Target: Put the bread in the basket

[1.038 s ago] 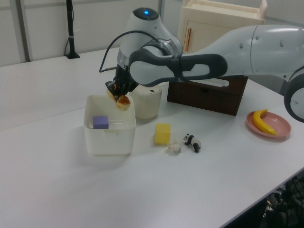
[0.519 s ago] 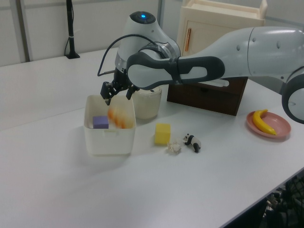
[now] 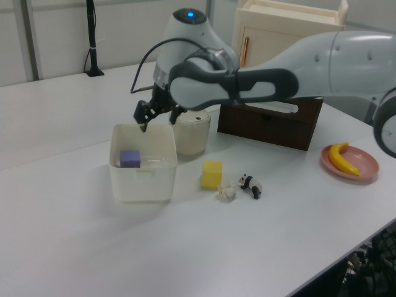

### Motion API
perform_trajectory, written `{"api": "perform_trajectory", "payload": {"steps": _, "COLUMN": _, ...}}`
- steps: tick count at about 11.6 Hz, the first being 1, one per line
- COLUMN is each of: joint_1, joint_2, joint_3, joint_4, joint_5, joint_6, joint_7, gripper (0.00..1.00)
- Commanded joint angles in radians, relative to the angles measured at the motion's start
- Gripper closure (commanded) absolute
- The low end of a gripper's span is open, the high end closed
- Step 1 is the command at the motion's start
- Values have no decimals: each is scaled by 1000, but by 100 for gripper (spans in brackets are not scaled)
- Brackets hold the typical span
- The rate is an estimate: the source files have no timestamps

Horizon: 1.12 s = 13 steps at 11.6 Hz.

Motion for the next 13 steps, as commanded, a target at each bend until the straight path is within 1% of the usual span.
{"api": "perform_trajectory", "payload": {"steps": 1, "joint_1": -32, "joint_2": -198, "joint_3": -22, "joint_4": -112, "joint_5": -2, "joint_6": -232, "joint_7": -78, "gripper": 0}}
{"api": "perform_trajectory", "payload": {"steps": 2, "joint_1": -55, "joint_2": -222, "joint_3": -25, "joint_4": -112, "joint_5": 1, "joint_6": -293, "joint_7": -111, "gripper": 0}}
{"api": "perform_trajectory", "payload": {"steps": 3, "joint_1": -68, "joint_2": -250, "joint_3": -57, "joint_4": -110, "joint_5": 1, "joint_6": -371, "joint_7": -143, "gripper": 0}}
{"api": "perform_trajectory", "payload": {"steps": 4, "joint_1": -68, "joint_2": -264, "joint_3": -93, "joint_4": -106, "joint_5": 2, "joint_6": -406, "joint_7": -160, "gripper": 0}}
{"api": "perform_trajectory", "payload": {"steps": 5, "joint_1": -69, "joint_2": -275, "joint_3": -140, "joint_4": -100, "joint_5": 11, "joint_6": -426, "joint_7": -171, "gripper": 0}}
{"api": "perform_trajectory", "payload": {"steps": 6, "joint_1": -83, "joint_2": -278, "joint_3": -160, "joint_4": -87, "joint_5": 19, "joint_6": -430, "joint_7": -166, "gripper": 0}}
{"api": "perform_trajectory", "payload": {"steps": 7, "joint_1": -109, "joint_2": -279, "joint_3": -165, "joint_4": -81, "joint_5": 39, "joint_6": -446, "joint_7": -166, "gripper": 0}}
{"api": "perform_trajectory", "payload": {"steps": 9, "joint_1": -188, "joint_2": -293, "joint_3": -173, "joint_4": -60, "joint_5": 108, "joint_6": -472, "joint_7": -197, "gripper": 0}}
{"api": "perform_trajectory", "payload": {"steps": 10, "joint_1": -204, "joint_2": -308, "joint_3": -205, "joint_4": -53, "joint_5": 152, "joint_6": -505, "joint_7": -255, "gripper": 0}}
{"api": "perform_trajectory", "payload": {"steps": 11, "joint_1": -204, "joint_2": -313, "joint_3": -243, "joint_4": -34, "joint_5": 184, "joint_6": -551, "joint_7": -317, "gripper": 0}}
{"api": "perform_trajectory", "payload": {"steps": 12, "joint_1": -206, "joint_2": -310, "joint_3": -248, "joint_4": -11, "joint_5": 200, "joint_6": -587, "joint_7": -338, "gripper": 0}}
{"api": "perform_trajectory", "payload": {"steps": 13, "joint_1": -206, "joint_2": -308, "joint_3": -245, "joint_4": -9, "joint_5": 202, "joint_6": -590, "joint_7": -338, "gripper": 0}}
